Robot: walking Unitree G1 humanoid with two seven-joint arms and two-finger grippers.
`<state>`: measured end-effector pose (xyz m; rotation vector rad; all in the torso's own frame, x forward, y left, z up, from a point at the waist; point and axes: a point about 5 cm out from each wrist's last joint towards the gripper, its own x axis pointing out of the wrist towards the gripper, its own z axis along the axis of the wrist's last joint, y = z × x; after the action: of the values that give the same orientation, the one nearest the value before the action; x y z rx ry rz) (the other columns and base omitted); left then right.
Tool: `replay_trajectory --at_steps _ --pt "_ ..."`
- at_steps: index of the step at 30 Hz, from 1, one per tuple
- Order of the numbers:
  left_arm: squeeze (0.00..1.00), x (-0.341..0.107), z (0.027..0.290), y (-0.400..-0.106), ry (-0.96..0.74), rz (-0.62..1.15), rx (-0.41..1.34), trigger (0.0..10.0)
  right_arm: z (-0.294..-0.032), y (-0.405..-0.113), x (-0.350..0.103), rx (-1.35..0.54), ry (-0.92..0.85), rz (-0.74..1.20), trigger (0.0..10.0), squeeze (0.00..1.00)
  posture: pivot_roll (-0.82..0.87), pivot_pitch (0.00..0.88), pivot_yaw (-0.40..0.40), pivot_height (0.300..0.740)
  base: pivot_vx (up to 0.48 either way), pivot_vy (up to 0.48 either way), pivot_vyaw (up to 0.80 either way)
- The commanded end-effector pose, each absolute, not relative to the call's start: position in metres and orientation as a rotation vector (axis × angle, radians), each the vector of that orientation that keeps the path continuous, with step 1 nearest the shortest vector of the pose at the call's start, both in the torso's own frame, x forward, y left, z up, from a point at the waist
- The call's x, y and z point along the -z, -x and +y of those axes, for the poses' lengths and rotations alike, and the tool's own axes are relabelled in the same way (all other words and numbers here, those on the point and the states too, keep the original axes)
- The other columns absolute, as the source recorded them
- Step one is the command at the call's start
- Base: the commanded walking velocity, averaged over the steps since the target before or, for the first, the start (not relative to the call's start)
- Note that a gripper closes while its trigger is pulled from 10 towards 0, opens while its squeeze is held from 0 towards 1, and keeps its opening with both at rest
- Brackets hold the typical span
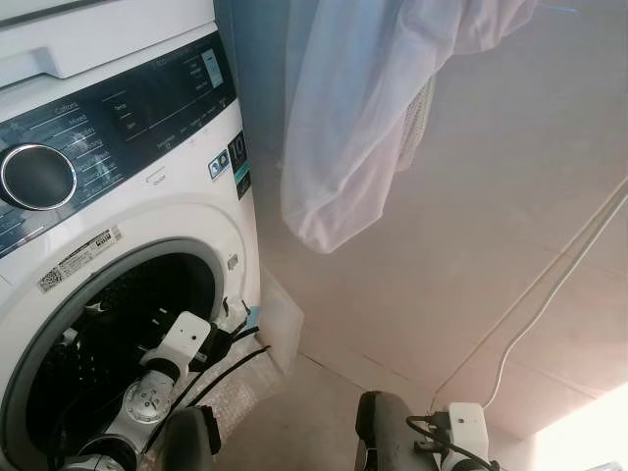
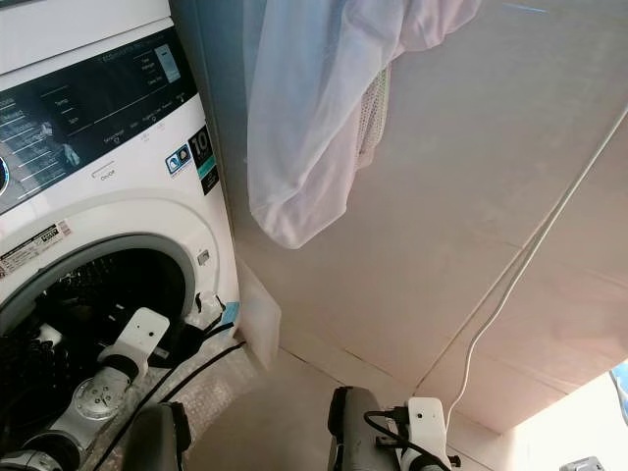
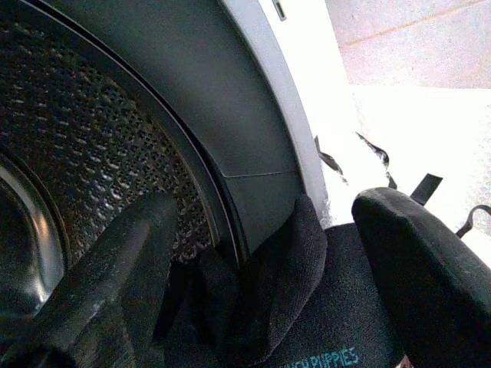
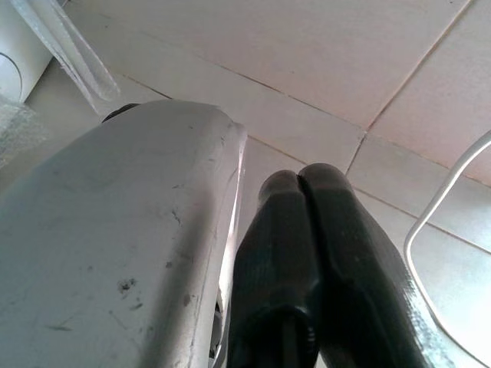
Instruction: Clothes washing
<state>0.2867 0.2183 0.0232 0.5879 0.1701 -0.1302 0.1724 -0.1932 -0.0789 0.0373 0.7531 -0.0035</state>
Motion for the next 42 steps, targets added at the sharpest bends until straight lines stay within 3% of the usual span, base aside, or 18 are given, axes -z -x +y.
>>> replay_trajectory --at_steps 1,41,42 --pt "0.00 -0.0226 0.2178 -0.2866 -0.605 0.176 0.146 10.0 -0.1630 -0.1260 0.1044 -0.080 -0.077 0.980 10.0 0.00 0.15 0.000 -0.117 0.462 0.000 0.000 0.00" --pt "0.00 -0.0226 0.2178 -0.2866 -0.605 0.176 0.146 10.0 -0.1630 -0.1260 0.1044 -0.080 -0.077 0.980 10.0 0.00 0.15 0.000 -0.117 0.462 0.000 0.000 0.00" --pt "0.00 -0.0238 0.2186 -0.2863 -0.593 0.163 0.141 10.0 -0.1632 -0.1261 0.1044 -0.081 -0.077 0.980 10.0 0.00 0.15 0.000 0.000 0.462 0.000 0.000 0.00"
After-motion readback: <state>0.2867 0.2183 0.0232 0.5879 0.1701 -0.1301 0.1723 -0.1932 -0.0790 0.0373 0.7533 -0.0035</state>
